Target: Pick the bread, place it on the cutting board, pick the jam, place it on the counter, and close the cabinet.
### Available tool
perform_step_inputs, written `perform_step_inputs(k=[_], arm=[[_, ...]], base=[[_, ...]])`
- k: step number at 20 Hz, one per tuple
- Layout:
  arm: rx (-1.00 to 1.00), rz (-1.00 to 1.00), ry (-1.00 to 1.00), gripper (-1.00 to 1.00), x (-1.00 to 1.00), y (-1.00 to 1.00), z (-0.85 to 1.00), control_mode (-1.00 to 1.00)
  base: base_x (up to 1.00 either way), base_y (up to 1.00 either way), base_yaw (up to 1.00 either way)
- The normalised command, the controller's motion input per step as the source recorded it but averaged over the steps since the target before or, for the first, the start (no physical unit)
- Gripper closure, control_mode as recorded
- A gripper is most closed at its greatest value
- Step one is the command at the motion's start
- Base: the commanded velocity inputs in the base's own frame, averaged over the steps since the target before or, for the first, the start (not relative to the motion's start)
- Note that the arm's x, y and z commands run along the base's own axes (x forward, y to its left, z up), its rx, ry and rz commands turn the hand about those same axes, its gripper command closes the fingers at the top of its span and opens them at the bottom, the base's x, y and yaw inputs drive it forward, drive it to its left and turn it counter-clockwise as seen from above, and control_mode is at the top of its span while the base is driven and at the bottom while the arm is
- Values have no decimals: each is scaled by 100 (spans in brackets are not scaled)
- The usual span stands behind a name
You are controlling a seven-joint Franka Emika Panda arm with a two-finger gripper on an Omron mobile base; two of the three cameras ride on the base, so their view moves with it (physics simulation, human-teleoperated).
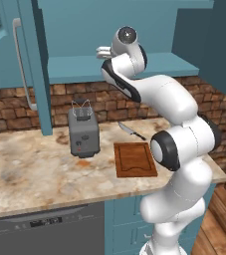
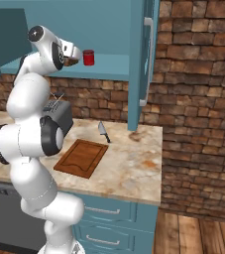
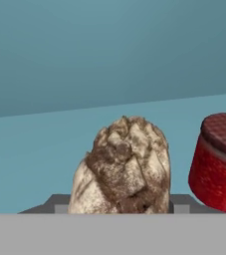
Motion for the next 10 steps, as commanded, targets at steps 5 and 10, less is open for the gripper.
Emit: perform_step_inputs(k=[5,10], arm=[[0,0,0,100,1,0,-4,-100],[0,0,0,100,0,0,0,-100]], base=[[0,0,0],[0,0,0]])
